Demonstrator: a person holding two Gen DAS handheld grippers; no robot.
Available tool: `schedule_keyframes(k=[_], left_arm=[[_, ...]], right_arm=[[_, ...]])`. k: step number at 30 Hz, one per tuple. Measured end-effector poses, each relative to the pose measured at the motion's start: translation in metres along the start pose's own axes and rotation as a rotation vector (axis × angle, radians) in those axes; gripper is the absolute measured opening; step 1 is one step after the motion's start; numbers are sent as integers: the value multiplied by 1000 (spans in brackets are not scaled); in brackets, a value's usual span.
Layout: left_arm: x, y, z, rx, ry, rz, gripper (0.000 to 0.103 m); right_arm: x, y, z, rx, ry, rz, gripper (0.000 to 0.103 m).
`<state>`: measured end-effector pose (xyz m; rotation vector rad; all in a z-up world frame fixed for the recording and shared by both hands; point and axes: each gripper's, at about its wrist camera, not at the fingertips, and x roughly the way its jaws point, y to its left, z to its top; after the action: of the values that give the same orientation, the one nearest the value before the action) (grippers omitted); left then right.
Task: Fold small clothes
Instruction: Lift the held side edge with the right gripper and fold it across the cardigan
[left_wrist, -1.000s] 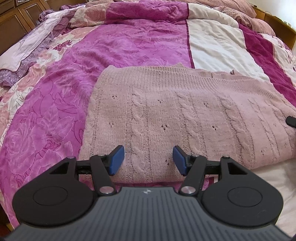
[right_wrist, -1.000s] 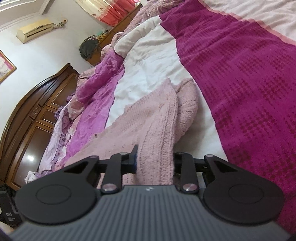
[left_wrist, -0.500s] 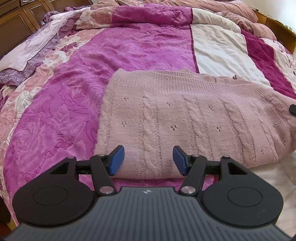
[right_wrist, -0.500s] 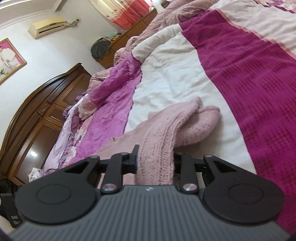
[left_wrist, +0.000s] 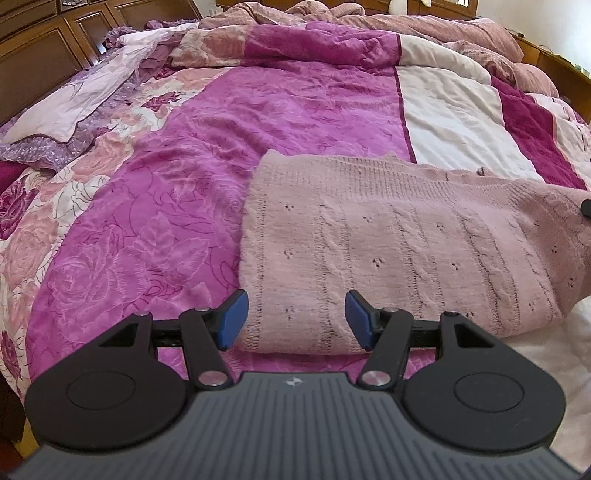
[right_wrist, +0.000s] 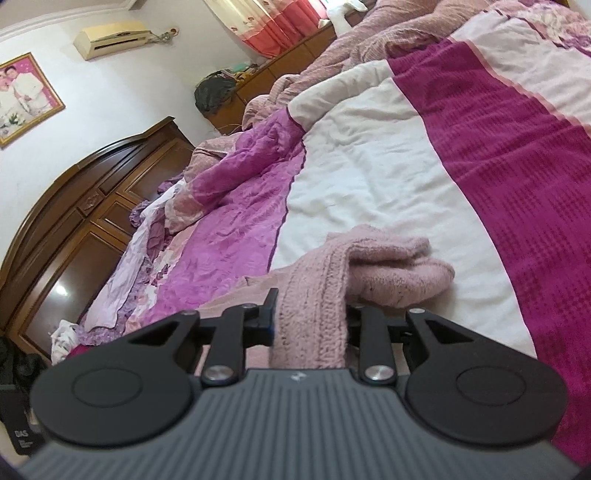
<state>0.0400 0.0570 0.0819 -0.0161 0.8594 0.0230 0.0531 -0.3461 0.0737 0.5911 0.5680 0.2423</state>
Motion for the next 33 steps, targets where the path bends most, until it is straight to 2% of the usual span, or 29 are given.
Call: schedule_keyframes(k=[10, 19, 26, 33], left_arm=[[-8, 22, -3, -36, -22, 12, 66], [-22, 47, -2, -85, -57, 22, 66], [-26, 67, -6, -116, -65, 32, 66], [-29, 89, -7, -163, -76, 46, 66]], right_arm=[[4, 42, 5, -83, -12, 27, 28], [18, 87, 2, -204, 10, 40, 28], [34, 114, -3, -236, 40, 68, 28], [55, 145, -19, -303, 113, 103, 28]])
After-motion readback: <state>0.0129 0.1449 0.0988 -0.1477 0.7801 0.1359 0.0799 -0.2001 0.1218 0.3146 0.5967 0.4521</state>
